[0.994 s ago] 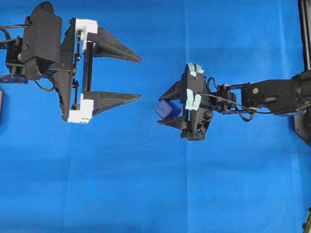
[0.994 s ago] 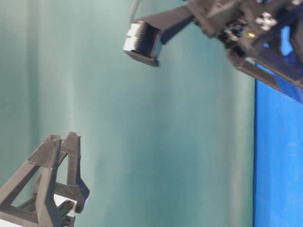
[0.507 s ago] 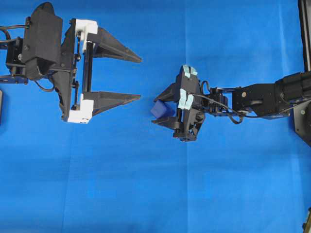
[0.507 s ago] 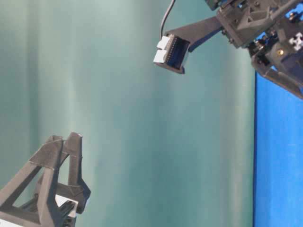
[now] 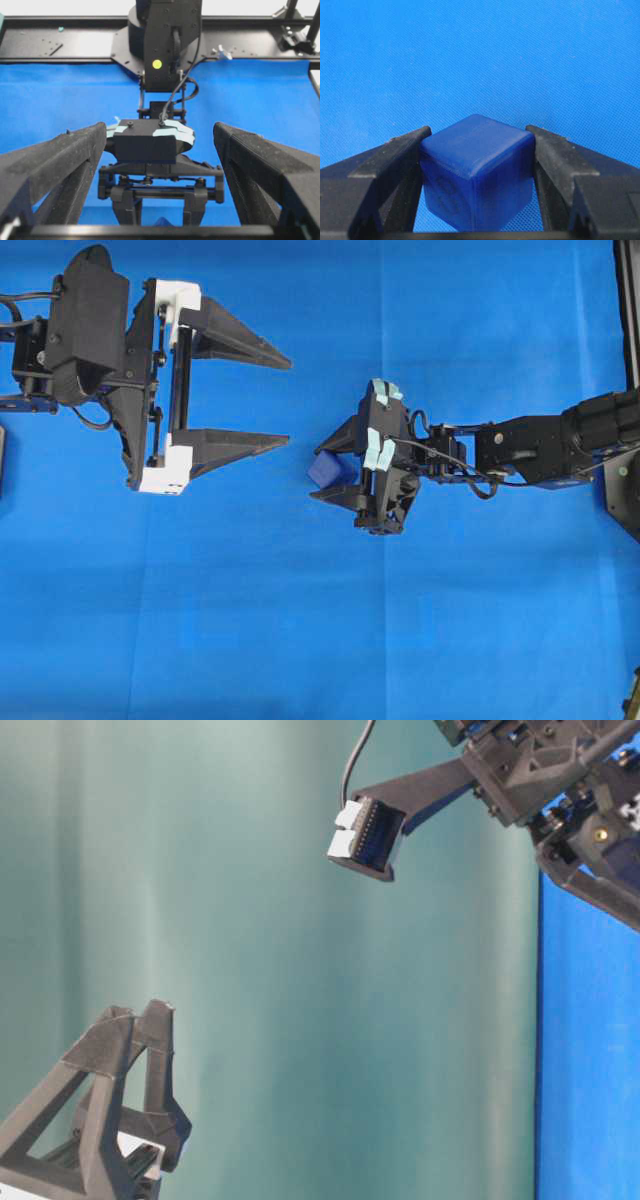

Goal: Handover the blue block to the right arm after grasping it with the left arm, then place it in the designated position.
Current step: 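Lower the cube onto the table and open the right gripper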

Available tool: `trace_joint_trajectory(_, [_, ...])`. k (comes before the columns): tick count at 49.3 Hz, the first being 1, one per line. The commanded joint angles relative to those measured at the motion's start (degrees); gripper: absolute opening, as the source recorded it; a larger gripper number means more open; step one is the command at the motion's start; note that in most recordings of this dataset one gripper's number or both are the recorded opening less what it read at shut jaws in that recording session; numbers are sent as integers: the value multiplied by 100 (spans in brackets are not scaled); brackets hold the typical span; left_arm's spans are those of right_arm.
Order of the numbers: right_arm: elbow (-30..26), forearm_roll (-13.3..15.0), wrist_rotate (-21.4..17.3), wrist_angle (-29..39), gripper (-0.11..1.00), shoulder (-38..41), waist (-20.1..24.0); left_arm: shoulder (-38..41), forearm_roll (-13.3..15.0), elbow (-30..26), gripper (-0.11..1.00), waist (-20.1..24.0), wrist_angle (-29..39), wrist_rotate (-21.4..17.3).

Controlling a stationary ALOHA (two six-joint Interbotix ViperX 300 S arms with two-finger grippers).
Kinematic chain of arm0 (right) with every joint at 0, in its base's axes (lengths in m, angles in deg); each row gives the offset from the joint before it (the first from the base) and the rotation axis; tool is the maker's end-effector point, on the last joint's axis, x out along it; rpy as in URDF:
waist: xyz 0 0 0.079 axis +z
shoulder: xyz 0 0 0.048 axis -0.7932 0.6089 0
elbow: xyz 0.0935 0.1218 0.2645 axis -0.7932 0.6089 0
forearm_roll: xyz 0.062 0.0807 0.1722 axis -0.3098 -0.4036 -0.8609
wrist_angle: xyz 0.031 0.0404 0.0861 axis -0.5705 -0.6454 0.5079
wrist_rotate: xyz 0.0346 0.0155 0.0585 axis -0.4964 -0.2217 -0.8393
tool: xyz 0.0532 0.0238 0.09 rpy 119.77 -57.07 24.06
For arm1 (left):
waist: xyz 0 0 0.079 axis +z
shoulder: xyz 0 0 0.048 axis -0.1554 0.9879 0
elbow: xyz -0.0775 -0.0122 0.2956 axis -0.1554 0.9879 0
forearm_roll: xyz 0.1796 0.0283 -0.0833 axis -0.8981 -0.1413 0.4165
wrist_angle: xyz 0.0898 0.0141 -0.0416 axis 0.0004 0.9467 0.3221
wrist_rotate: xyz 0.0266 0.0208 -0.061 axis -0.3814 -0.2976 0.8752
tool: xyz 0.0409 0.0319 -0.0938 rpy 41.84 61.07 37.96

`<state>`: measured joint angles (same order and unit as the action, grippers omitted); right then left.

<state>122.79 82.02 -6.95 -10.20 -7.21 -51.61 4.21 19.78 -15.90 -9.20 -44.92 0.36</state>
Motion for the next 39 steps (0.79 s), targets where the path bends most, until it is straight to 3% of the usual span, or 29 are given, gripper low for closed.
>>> trace_joint_trajectory(1, [-105, -18, 0, -35, 52, -62, 35, -114, 0, -62, 92, -9, -26, -9])
trace_joint_trajectory(8, [-105, -18, 0, -35, 53, -70, 44, -114, 0, -62, 92, -9, -26, -9])
trace_joint_trajectory(14, [-105, -26, 0, -44, 85, -62, 44, -114, 0, -62, 92, -9, -26, 0])
trace_joint_trajectory(17, [-114, -26, 0, -44, 94, -70, 44, -114, 0, -62, 92, -9, -26, 0])
trace_joint_trajectory(25, [-123, -62, 0, -35, 81, -70, 44, -114, 0, -62, 92, -9, -26, 0])
trace_joint_trajectory(39, [-123, -53, 9, 176, 85, -360, 44, -114, 0, -62, 92, -9, -26, 0])
